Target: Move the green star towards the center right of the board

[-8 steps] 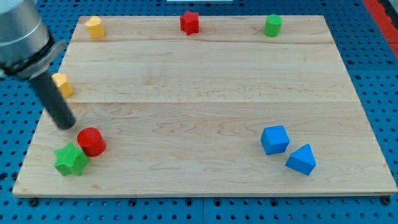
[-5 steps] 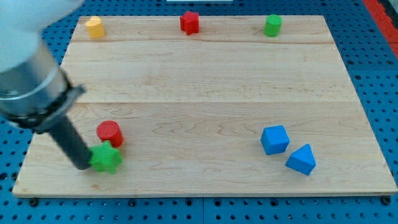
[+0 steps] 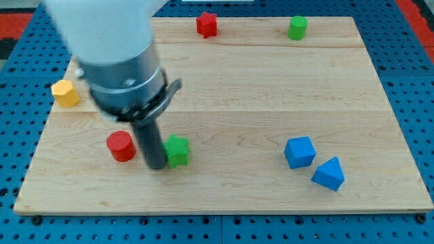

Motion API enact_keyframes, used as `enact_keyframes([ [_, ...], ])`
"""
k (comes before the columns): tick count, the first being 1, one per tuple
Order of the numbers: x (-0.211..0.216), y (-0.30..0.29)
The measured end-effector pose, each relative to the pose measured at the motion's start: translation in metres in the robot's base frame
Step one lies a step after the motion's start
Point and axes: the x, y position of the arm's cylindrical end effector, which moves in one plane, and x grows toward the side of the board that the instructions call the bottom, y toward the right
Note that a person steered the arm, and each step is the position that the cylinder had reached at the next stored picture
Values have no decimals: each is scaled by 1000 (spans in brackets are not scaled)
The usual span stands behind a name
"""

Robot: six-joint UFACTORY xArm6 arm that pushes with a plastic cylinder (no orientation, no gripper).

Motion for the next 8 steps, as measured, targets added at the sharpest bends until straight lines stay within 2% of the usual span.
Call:
enact_keyframes([
  [1,-28,52],
  [3,-31,113],
  [4,-53,108],
  [6,-114,191],
  [8,-114,146],
])
